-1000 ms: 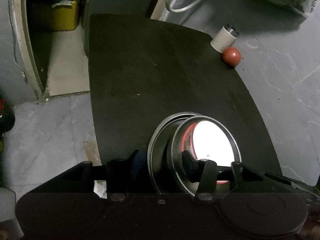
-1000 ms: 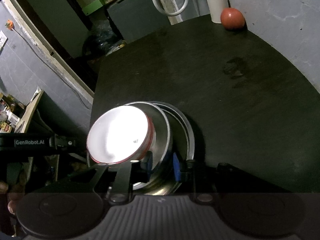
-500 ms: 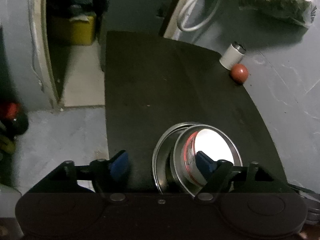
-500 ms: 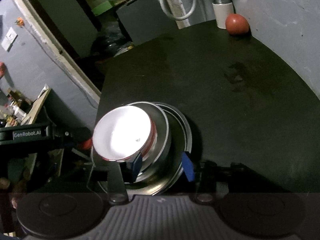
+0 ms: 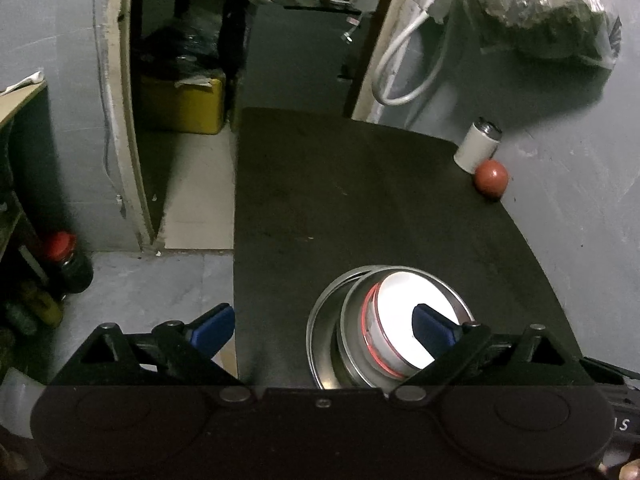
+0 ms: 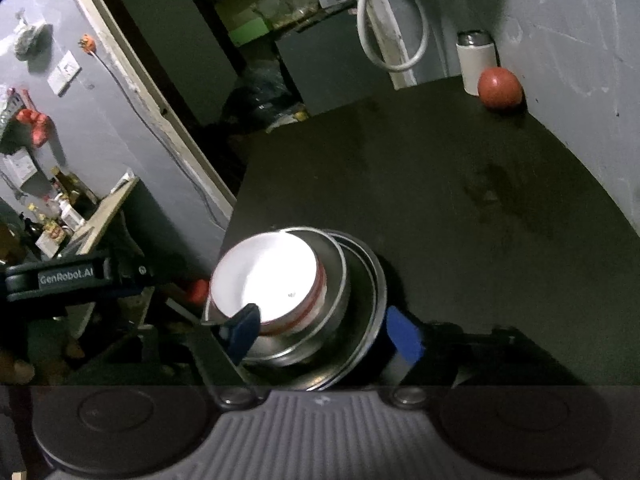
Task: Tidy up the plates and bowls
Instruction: 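Open both tools and pull them back from the stack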
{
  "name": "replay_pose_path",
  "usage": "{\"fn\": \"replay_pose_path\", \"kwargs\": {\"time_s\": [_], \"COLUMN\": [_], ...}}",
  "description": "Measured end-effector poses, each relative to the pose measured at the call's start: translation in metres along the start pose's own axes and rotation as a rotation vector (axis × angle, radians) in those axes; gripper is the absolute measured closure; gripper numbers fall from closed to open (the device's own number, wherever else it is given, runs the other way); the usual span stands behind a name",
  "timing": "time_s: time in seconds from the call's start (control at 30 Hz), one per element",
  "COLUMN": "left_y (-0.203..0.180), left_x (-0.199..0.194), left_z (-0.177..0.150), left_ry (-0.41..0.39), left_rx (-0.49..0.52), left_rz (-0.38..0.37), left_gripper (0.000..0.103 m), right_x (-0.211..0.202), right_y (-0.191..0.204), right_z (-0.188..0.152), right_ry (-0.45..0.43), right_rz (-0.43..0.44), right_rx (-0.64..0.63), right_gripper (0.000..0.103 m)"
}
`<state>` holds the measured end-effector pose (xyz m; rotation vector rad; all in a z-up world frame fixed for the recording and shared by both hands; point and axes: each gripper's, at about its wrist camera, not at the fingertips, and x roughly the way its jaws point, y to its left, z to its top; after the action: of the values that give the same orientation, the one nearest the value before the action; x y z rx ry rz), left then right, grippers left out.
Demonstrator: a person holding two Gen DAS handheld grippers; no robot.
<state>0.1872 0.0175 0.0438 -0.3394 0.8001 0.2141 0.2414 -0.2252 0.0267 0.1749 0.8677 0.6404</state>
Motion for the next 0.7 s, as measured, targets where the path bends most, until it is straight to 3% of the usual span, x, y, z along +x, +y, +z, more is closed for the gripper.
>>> {"fn": "replay_pose_path", "kwargs": {"time_s": [0.03,0.43,0.7], "left_y": [-0.001,-0.007,-0.005], "left_x": [-0.002,-0.029,-0.054], "left_z": [-0.001,-0.018,-0.029], "left_ry": [-0.006,-0.093,-0.215], "left_rx": [-0.002,0.001,0.039], "left_rz": [0.006,0.020,-0.022], "left_gripper": [0.001,0.001,0.001], "right_x": [-0.001,-0.023,-0.044], "right_y": [0.001,0.010,0.019], "right_z": [0.000,-0.009,-0.023], "right_ry": [-0.008,-0.088,-0.163], "right_rz": [0.007,0.023,-0.031], "right_rx": [-0.007,-0.068,-0.077], "right_gripper": [0.021,0.001,0.000]}}
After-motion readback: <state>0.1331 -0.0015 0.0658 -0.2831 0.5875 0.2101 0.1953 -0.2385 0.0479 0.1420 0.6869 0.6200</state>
